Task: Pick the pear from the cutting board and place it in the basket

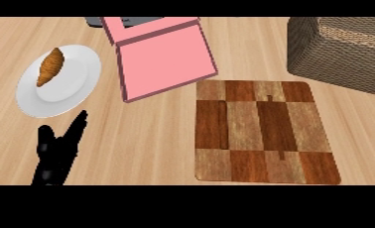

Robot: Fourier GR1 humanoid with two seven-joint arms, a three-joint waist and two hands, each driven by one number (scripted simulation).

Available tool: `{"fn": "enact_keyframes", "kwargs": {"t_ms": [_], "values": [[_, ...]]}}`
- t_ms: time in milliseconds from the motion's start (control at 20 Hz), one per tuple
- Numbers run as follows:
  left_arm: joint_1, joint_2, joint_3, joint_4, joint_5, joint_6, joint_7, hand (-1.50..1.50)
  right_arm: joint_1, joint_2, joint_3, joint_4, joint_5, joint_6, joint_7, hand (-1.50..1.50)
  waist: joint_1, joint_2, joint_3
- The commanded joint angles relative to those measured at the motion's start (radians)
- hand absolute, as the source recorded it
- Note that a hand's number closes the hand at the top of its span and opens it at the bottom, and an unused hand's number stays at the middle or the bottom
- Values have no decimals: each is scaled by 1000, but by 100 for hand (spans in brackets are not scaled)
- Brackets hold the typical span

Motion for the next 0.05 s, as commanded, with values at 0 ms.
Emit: {"fn": "enact_keyframes", "kwargs": {"t_ms": [0], "values": [[37,4,-2,-17,28,-32,60,0,73,-77,-48,-17,-64,55,-24,-150,-11,5,-10]]}}
